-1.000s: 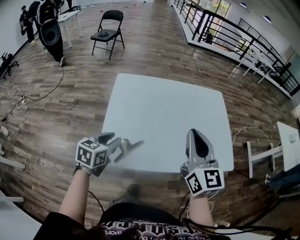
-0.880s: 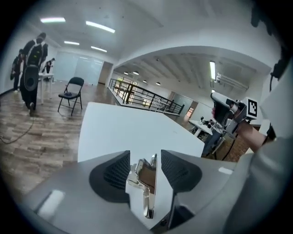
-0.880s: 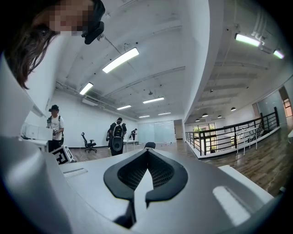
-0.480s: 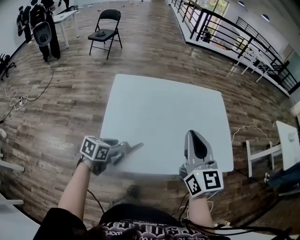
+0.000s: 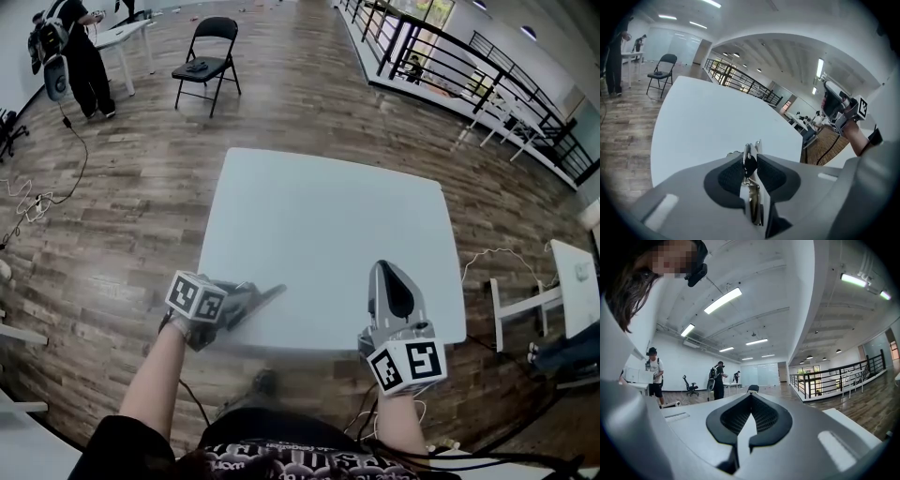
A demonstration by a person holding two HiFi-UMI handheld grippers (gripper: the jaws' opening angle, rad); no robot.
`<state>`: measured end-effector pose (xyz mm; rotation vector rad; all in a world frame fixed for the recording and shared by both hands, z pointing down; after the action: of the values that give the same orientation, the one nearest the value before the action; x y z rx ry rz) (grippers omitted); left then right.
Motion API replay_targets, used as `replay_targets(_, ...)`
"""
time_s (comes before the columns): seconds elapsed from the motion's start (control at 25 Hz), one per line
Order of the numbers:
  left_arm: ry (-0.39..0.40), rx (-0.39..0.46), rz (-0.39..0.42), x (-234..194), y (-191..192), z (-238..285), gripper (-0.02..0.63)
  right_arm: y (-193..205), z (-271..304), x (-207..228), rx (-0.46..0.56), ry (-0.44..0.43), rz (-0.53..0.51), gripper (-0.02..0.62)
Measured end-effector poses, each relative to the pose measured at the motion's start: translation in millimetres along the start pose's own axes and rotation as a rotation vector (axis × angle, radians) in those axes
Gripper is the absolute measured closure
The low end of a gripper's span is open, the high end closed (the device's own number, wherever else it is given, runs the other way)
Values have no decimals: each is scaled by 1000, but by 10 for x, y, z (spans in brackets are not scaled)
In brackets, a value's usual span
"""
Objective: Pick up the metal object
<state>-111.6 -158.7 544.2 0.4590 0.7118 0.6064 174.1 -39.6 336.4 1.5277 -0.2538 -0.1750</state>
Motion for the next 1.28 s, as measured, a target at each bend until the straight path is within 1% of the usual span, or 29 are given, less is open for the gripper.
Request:
replay_targets(0.16, 27, 21, -21, 40, 8, -12, 550, 19, -21, 28, 3, 1, 3, 584)
replay_targets(0.32, 28, 63, -19, 55, -52, -70, 603, -3, -34, 48, 6, 3, 4, 584)
replay_targets(0.48, 14, 61, -1, 62, -59, -90, 603, -1, -46, 50, 9, 2, 4, 584)
replay_targets(0.72, -11, 58, 51, 177, -38, -154, 604, -3, -82, 78, 17, 4, 3, 584)
replay_targets(0.88, -4, 122, 36, 316, -144, -379, 604, -21, -101, 69, 21, 4, 0, 584)
replay_targets(0.96, -1, 168, 51, 405, -231, -528, 604, -20, -114, 60, 24, 3, 0, 584)
replay_targets(1.04, -4, 217, 82, 515, -324, -692, 604, -20, -131, 47, 26, 0, 1, 584)
replay_targets(1.16, -38, 283, 139, 697, -481, -955, 604, -37, -139, 27, 31, -6, 1, 584)
replay_targets(1.28, -95, 357, 170, 824, -643, -1208, 604, -59, -119, 1, 37, -11, -1, 584)
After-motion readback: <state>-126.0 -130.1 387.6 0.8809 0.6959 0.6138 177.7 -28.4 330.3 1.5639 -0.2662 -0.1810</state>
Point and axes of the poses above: the fingertips, and each gripper's own axes: z forward along the fingers, x to its right, y out of its underside, the point moved 9 cm from there along -z, backward along the fingers, and after that the axes turned 5 degrees about -y, right-handed, at the moved point
